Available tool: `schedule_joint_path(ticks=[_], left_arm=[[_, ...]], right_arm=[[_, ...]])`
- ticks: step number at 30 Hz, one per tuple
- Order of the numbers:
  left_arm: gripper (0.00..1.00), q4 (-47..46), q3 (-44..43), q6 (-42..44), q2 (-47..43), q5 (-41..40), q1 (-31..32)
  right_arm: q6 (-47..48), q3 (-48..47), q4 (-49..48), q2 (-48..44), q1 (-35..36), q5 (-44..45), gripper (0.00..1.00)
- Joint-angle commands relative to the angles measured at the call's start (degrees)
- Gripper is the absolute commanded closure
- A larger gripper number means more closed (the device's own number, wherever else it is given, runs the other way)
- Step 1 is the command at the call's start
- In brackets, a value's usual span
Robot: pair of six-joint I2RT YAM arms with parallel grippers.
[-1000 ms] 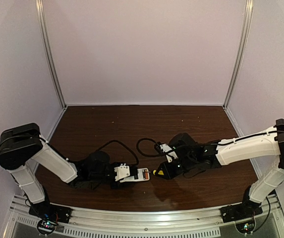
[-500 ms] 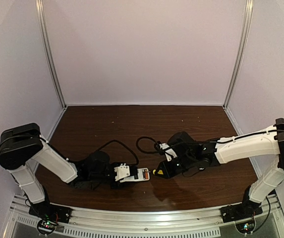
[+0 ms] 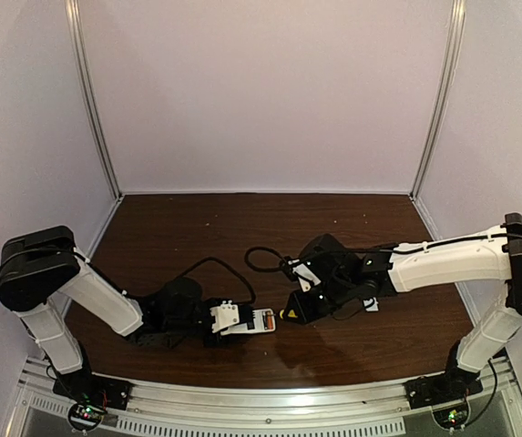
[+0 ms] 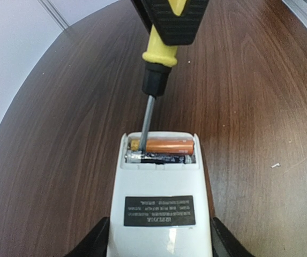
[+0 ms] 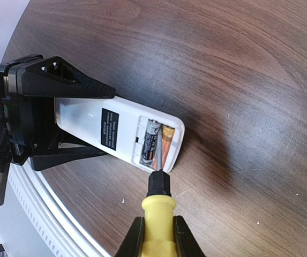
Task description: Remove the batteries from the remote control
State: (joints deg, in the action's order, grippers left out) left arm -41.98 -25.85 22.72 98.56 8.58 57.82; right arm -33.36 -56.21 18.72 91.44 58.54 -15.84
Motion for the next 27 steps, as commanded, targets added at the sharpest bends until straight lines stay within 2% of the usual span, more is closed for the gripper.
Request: schedule_joint_path(ticks=[1, 18, 27], left_arm=[[1.00, -3.9, -1.8, 1.2, 0.6, 2.8, 1.0], [1.00, -3.4, -2.0, 1.0, 0.1, 5.8, 1.0], [1.00, -3.3, -2.1, 0.9, 0.3, 5.9, 1.0]], right_arm=[[1.0, -1.0, -4.3, 0.8, 0.9, -4.5, 1.00], [5.9, 8.0, -14.3, -1.4, 0.7, -9.4, 1.00], [5.7, 9.4, -15.1, -1.6, 0.6, -8.8, 1.00]])
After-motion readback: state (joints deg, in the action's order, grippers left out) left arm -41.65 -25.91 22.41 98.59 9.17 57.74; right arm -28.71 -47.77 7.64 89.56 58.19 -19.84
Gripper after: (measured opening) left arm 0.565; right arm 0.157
